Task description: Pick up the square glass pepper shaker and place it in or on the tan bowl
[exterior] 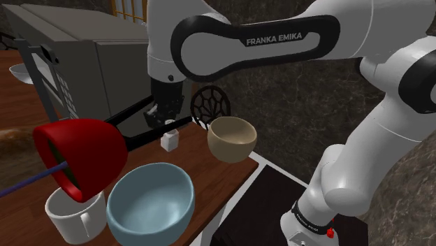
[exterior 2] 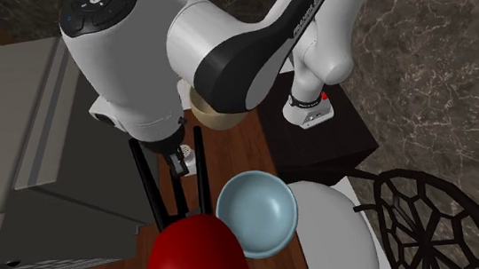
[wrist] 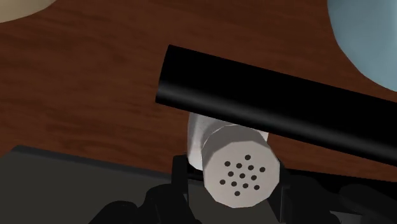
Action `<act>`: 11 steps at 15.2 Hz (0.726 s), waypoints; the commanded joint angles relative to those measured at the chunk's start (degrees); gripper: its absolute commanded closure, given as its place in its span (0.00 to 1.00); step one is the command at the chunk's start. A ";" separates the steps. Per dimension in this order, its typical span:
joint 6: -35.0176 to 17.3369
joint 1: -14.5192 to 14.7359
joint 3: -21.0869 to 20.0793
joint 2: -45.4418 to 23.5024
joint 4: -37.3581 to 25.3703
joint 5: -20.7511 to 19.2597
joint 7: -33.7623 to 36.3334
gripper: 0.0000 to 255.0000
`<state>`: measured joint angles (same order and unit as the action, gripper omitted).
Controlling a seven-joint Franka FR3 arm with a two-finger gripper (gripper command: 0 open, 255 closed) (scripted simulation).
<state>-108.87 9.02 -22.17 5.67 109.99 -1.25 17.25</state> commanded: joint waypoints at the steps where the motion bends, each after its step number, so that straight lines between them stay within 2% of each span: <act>1: 1.46 -0.04 0.05 0.07 -1.57 -0.01 -0.08 1.00; 11: 9.24 -0.12 0.05 -0.44 -9.84 -0.16 -0.29 1.00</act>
<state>-100.55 8.89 -22.10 5.40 101.23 -1.34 16.94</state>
